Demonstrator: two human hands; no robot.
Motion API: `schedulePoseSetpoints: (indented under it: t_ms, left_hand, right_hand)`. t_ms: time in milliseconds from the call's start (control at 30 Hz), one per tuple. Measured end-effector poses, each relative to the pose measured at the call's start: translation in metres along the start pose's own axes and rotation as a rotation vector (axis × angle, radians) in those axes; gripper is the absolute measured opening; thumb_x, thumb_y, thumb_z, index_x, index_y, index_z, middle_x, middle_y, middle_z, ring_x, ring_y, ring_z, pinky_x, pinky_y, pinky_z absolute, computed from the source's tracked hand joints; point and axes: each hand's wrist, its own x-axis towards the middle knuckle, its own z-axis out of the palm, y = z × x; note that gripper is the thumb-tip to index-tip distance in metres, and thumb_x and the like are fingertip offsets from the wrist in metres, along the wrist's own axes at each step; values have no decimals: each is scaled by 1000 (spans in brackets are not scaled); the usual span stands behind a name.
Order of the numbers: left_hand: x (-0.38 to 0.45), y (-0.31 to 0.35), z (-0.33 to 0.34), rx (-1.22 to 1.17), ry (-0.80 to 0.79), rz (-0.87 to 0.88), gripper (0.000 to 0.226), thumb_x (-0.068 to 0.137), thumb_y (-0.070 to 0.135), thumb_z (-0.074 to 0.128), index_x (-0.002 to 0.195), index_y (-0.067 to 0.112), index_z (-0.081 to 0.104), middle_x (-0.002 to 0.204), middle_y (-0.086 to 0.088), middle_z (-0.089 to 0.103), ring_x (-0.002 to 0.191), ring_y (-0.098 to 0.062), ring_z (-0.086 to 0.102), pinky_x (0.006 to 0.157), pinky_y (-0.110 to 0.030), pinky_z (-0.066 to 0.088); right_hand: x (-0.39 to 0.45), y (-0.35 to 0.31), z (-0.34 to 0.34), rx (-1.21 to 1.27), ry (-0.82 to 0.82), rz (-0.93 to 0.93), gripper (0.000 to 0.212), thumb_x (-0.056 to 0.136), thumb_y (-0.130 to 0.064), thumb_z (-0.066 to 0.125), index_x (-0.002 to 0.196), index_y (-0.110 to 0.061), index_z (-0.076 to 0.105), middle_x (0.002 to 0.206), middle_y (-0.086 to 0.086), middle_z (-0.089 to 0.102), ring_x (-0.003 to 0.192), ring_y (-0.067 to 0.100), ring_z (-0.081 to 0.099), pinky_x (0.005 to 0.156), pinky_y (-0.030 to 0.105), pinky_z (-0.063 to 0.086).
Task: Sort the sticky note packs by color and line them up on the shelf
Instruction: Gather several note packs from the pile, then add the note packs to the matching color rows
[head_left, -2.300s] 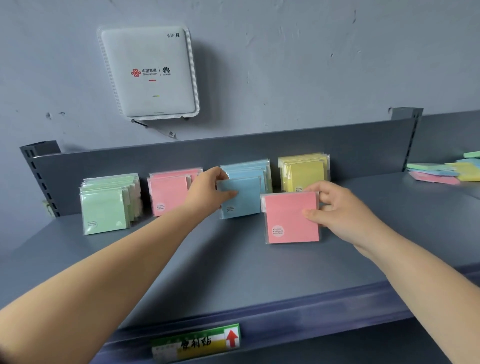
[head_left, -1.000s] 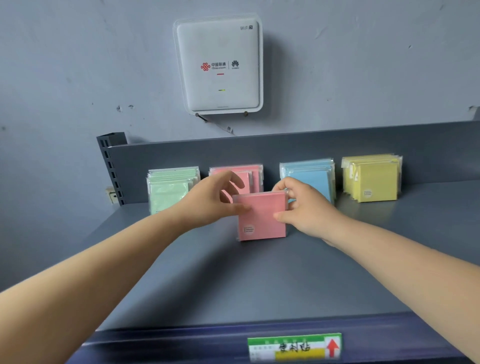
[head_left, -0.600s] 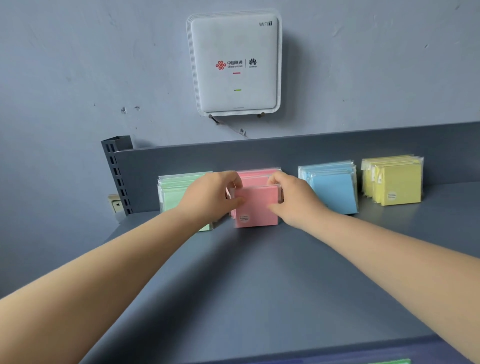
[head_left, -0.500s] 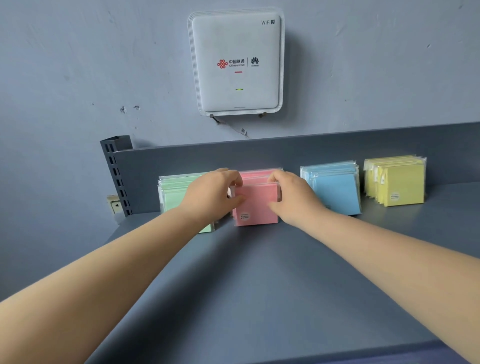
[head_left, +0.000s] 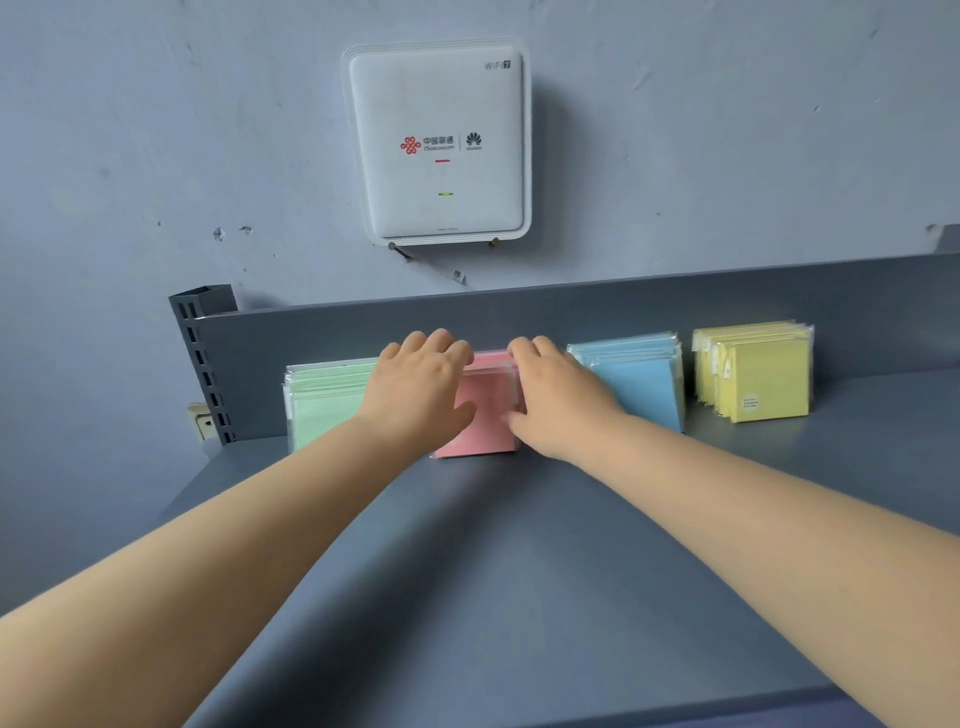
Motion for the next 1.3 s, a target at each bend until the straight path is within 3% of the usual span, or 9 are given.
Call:
schedulePoseSetpoints:
  t_ms: [100, 233, 633, 767, 1000, 1300]
  left_hand:
    - [2, 31, -18, -90, 31, 49, 38, 88, 36, 52, 123, 23, 50, 122, 5, 54, 112, -21, 50, 91, -30, 35]
    - [10, 93, -37, -165, 37, 114, 33, 88, 34, 52, 118, 22, 53, 112, 8, 60, 107, -19, 55, 86, -28, 36]
    - [45, 331, -44, -187, -7, 319, 43, 89, 42, 47, 126, 21, 47, 118, 2, 58, 113, -21, 50, 94, -31, 34]
    - [54, 389, -40, -193, -3, 365, 46, 90, 44, 47, 129, 21, 46, 124, 2, 56, 116, -21, 50, 95, -33, 36]
    - [76, 449, -26, -196, -69, 398, 48, 91, 43, 46, 133, 21, 43, 132, 2, 52, 122, -21, 47, 98, -31, 34]
    - [130, 489, -1, -193, -113, 406, 46, 92, 42, 46, 134, 21, 42, 134, 3, 51, 123, -20, 46, 97, -32, 35]
  right_hand:
    - [-22, 22, -25, -123, 7, -95, 33, 89, -29, 54, 116, -13, 42, 117, 4, 49, 112, 27, 49, 74, 33, 36]
    - [-63, 78, -64, -292, -4, -113, 31, 92, -31, 46, 120, -16, 46, 116, 2, 53, 109, 27, 52, 70, 32, 35]
    - [-196, 273, -146, -471, -76, 68, 34, 94, -39, 42, 119, -16, 46, 112, 1, 53, 108, 23, 50, 71, 31, 30]
    - [-225, 319, -162, -476, -74, 133, 36, 93, -40, 44, 119, -15, 47, 125, 1, 50, 117, 24, 47, 79, 34, 38]
    - [-254, 381, -175, -450, -101, 214, 39, 94, -42, 42, 124, -18, 45, 127, 0, 50, 119, 22, 45, 89, 36, 39]
    - [-246, 446, -174, -314, -99, 321, 49, 94, -44, 42, 137, -21, 38, 137, -1, 45, 124, 22, 43, 90, 35, 41]
